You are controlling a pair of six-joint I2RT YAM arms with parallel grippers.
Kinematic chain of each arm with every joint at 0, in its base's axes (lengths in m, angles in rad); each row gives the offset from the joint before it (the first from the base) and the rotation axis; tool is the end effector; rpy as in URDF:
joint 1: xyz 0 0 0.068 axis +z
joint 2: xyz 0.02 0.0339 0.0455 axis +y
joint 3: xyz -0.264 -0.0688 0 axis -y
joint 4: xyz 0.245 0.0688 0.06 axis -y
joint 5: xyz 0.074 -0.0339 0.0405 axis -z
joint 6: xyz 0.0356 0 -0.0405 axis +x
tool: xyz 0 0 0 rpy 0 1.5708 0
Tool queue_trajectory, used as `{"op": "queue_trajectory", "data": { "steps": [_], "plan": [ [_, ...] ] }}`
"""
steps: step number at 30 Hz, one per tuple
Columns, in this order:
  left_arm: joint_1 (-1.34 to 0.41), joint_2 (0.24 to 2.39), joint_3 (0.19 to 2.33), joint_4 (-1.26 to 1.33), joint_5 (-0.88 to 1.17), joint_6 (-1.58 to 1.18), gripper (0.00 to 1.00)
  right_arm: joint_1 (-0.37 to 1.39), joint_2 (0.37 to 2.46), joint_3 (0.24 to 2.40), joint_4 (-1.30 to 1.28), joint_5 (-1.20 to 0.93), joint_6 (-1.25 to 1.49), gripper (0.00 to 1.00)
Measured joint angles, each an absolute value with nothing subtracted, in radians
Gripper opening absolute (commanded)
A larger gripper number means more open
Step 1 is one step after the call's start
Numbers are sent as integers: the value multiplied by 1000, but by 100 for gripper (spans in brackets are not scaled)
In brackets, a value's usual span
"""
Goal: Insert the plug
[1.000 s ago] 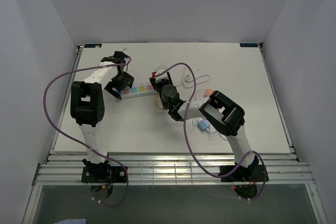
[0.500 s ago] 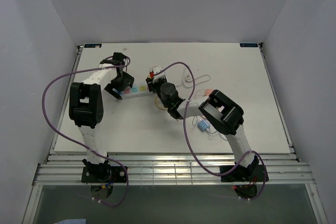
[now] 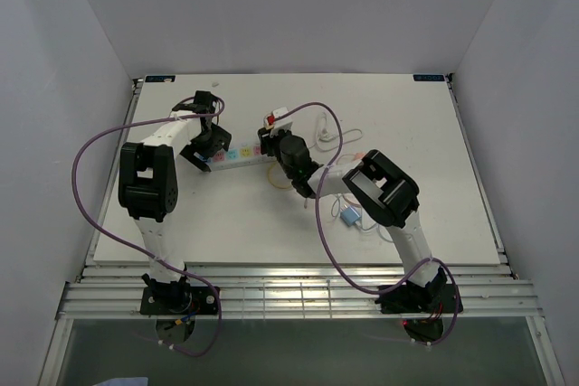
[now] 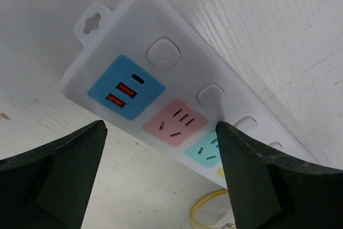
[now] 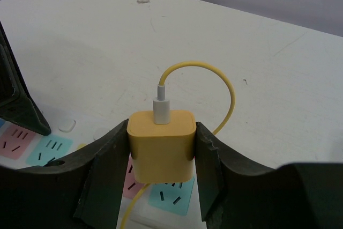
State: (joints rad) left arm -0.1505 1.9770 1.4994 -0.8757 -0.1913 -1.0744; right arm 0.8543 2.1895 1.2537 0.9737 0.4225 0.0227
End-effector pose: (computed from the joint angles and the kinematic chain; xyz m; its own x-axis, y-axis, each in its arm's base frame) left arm 0.3896 -0.0522 0.1903 -0.5535 -0.7892 -0.2660 -0.7981 0.5939 -0.1013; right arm 0.3217 0.3472 0.1709 0.0154 0.0492 -0.9987 -0.4192 0.9071 0.0382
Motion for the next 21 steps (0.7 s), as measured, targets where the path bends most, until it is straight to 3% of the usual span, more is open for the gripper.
{"op": "queue_trajectory", "data": {
  "steps": [12,16,21],
  "plan": [
    [-150,1970,1495,-872,-176,-1060,96,848,2126,1233,878,346,60,8],
    [-154,1924,1469,-851,-116,-1023,96,848,1992,1192,807,310,89,8],
    [-164,1705,1343,-760,17,-966,96,848,1764,1167,688,258,140,8]
  ]
}}
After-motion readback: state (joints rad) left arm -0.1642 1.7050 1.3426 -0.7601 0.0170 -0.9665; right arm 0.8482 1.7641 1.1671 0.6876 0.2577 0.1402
